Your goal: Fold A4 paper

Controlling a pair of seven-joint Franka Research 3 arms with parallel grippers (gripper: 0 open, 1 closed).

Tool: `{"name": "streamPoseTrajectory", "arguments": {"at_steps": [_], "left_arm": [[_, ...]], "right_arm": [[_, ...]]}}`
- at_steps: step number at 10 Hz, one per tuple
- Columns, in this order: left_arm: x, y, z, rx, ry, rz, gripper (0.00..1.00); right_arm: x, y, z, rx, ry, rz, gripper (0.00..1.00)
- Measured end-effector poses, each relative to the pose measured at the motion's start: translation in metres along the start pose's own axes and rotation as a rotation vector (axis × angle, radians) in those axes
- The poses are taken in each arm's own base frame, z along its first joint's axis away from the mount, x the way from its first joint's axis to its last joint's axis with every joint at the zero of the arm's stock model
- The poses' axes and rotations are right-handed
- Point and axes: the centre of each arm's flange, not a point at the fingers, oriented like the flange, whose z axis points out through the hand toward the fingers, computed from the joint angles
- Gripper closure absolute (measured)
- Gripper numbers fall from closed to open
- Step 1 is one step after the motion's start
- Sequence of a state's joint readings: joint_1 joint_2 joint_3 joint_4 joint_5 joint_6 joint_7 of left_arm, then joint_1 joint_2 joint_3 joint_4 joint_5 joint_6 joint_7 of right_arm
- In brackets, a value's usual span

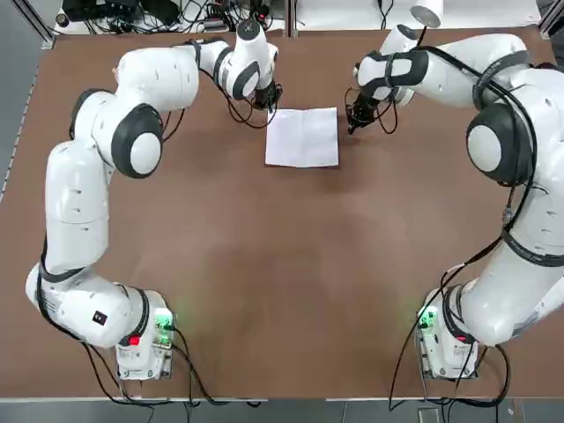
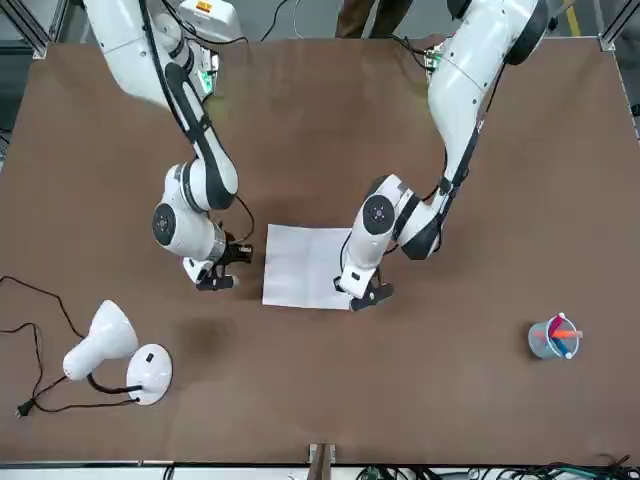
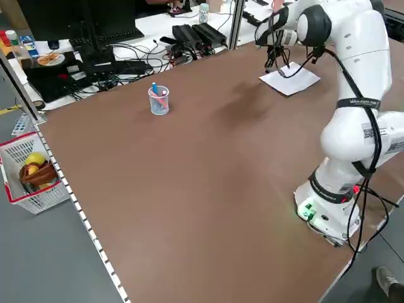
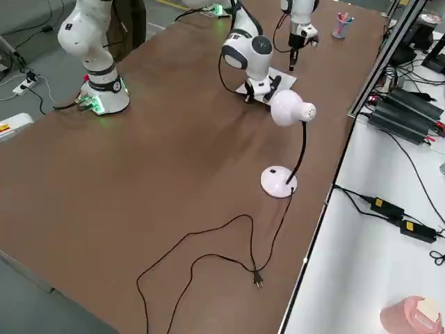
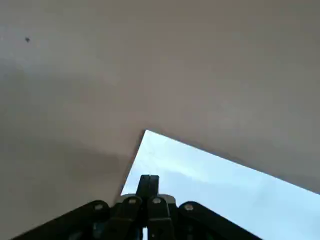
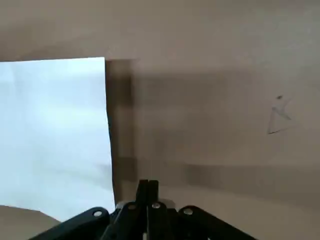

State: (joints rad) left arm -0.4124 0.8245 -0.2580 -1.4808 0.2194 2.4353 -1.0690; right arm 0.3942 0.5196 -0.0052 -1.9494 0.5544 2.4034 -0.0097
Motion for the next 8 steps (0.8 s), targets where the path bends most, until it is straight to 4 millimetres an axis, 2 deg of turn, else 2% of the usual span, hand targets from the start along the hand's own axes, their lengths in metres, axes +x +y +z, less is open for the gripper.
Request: {"name": "streamPoseTrajectory", "arguments": {"at_steps": [4, 8], "left_arm": [[-0.021, 0.001, 0.034, 0.036, -0.025, 0.027, 0.99], [-0.028, 0.006, 0.036, 0.061, 0.017, 0.044, 0.99]], "right_arm": [[-0.008, -0.018, 0.032, 0.001, -0.007, -0.008, 0.98], [-0.003, -0.021, 0.037, 0.002, -0.002, -0.012, 0.98]]}}
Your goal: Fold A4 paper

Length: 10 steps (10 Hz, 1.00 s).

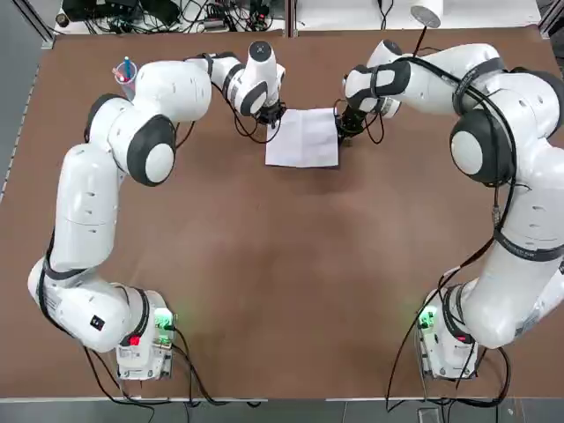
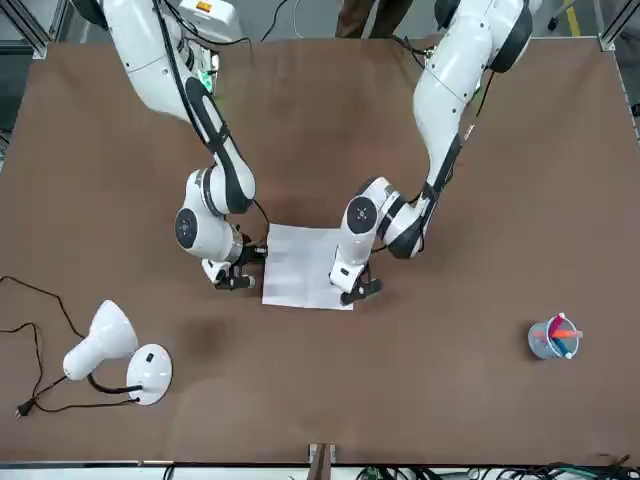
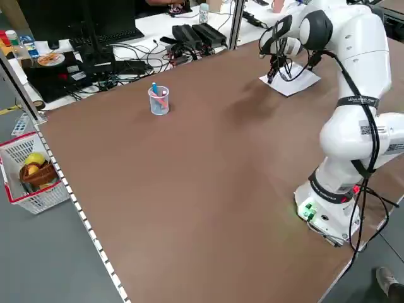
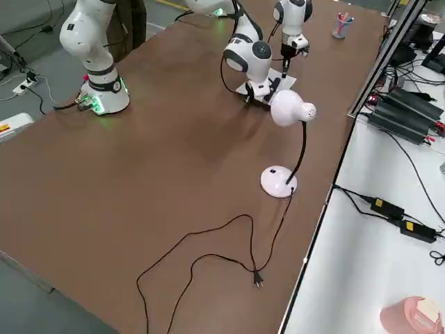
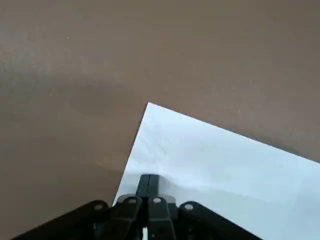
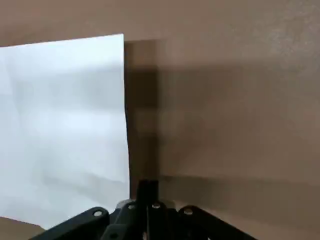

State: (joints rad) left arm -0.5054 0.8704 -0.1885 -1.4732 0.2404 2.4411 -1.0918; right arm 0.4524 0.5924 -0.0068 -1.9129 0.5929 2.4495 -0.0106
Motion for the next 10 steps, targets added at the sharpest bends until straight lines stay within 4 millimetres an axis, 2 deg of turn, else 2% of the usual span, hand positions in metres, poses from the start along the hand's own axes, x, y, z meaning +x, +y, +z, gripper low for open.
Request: {"name": "streamPoseTrajectory", "arguments": {"at_steps": [4, 10], "left_arm": [[0.0, 0.0, 0.0, 0.0, 0.0, 0.001, 0.99], [0.002, -0.001, 0.0, -0.005, -0.002, 0.004, 0.99]], "right_arm": [[0.003, -0.001, -0.003, 0.015, 0.006, 0.009, 0.98], [0.008, -0.026, -0.014, 0.05, 0.005, -0.018, 0.97]]}}
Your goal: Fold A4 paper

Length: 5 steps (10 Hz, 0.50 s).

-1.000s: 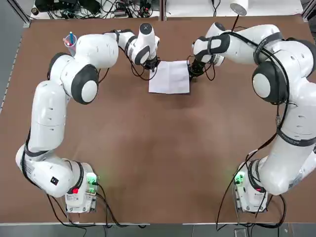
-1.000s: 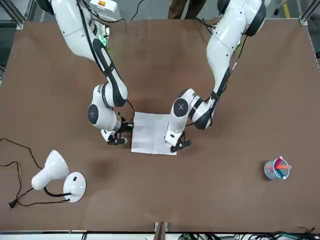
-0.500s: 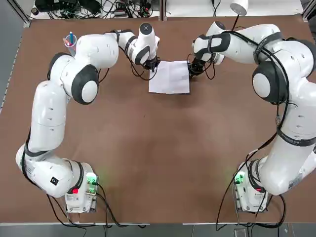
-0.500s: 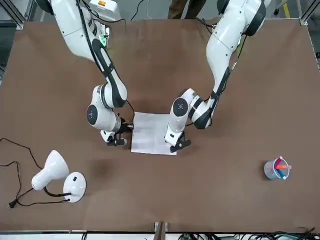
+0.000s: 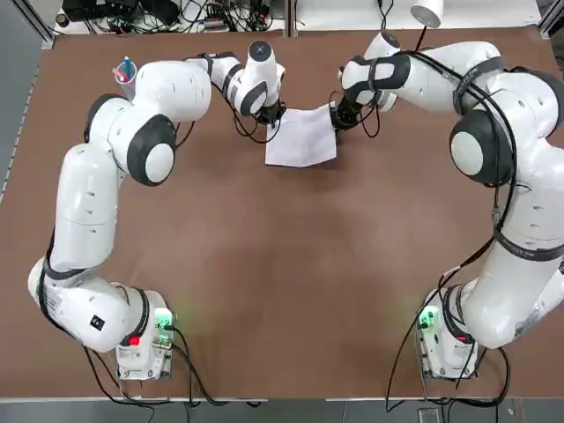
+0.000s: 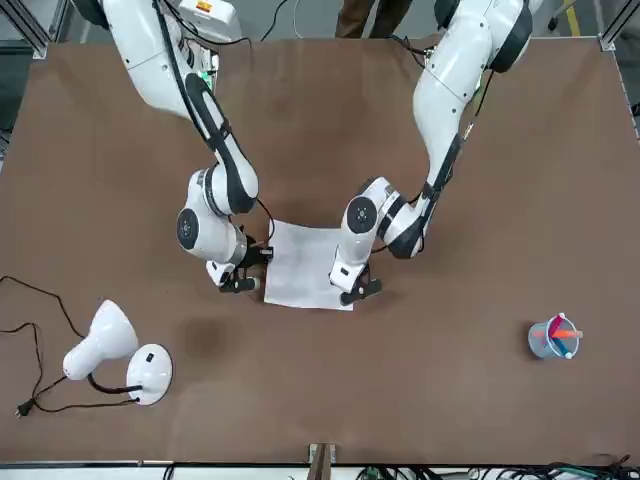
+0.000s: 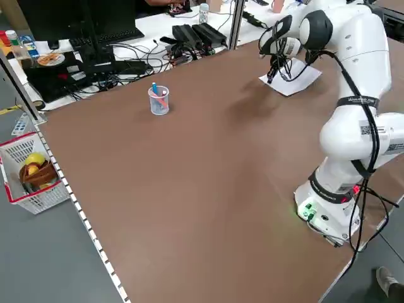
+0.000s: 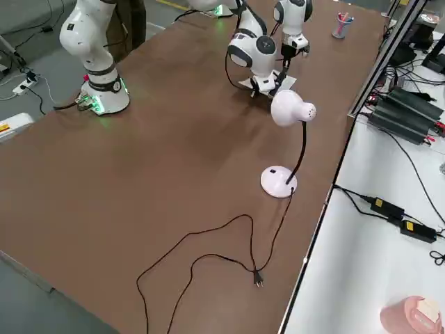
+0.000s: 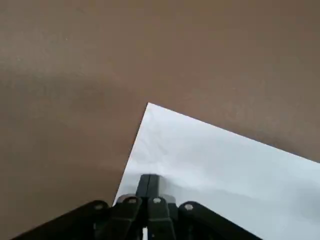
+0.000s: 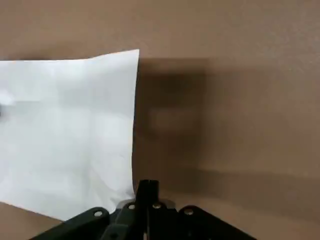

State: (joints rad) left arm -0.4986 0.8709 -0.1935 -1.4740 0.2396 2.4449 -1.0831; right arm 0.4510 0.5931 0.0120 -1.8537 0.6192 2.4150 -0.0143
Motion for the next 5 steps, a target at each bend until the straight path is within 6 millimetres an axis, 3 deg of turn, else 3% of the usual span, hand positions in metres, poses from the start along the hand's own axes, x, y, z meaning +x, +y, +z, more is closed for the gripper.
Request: {"name": "streamPoseTrajectory", "arguments": {"at_steps": [5], "left_arm": [[0.0, 0.0, 0.0, 0.0, 0.0, 0.0, 0.99]], "right_arm": [[0.003, -0.023, -0.009, 0.07, -0.003, 0.01, 0.97]]}}
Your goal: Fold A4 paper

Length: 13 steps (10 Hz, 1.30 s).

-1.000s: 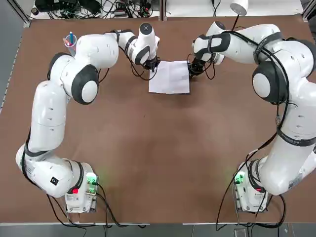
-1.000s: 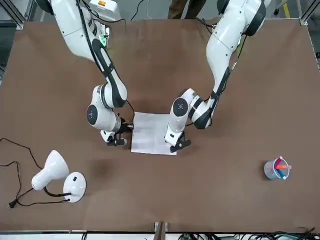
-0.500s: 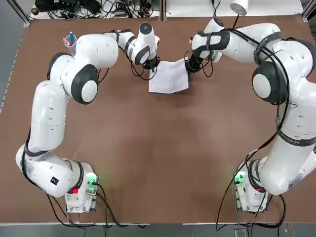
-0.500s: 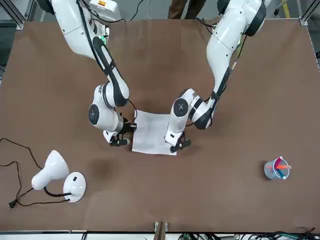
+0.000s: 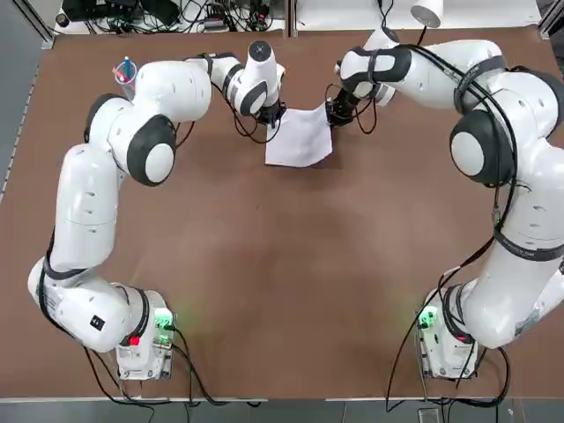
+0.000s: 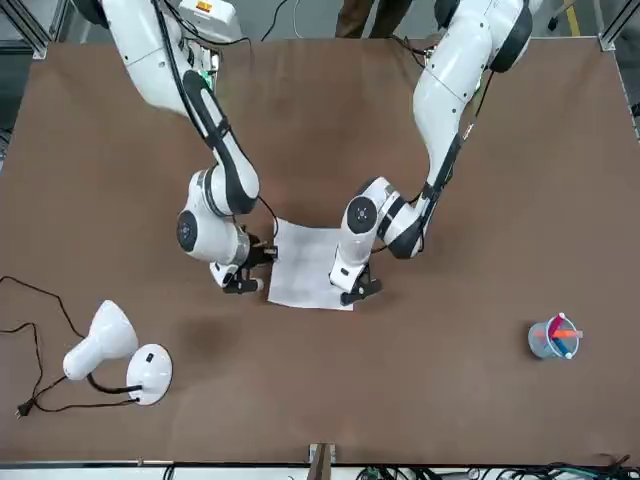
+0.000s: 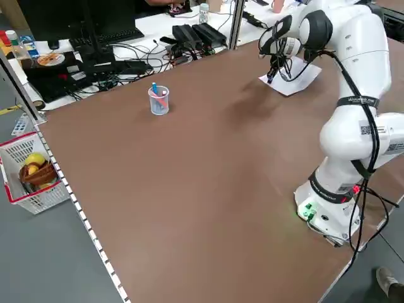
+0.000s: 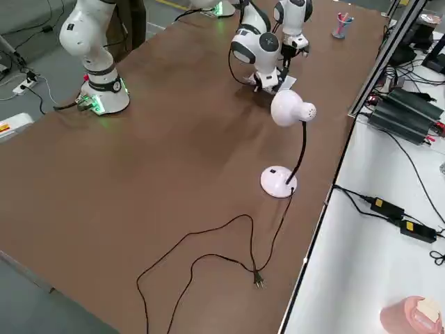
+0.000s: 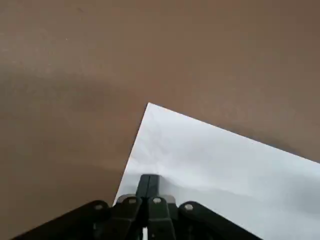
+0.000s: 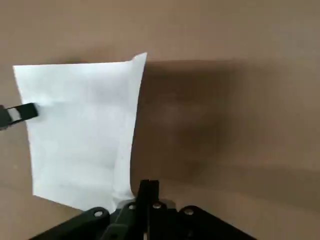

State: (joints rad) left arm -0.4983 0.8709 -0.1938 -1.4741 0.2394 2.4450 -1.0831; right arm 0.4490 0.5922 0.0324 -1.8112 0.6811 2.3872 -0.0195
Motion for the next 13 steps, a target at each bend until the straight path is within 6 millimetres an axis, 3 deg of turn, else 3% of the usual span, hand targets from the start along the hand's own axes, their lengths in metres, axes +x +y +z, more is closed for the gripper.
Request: {"name": "streamPoseTrajectory", "arguments": {"at_steps": [7, 13], "left_arm": [[0.0, 0.0, 0.0, -0.002, 0.0, -0.001, 0.99], [0.005, -0.003, 0.0, -0.01, 0.004, -0.008, 0.99]], "right_arm": [[0.005, -0.035, -0.017, 0.081, -0.006, -0.007, 0.96], [-0.004, -0.066, -0.013, 0.163, -0.012, 0.015, 0.96]]}}
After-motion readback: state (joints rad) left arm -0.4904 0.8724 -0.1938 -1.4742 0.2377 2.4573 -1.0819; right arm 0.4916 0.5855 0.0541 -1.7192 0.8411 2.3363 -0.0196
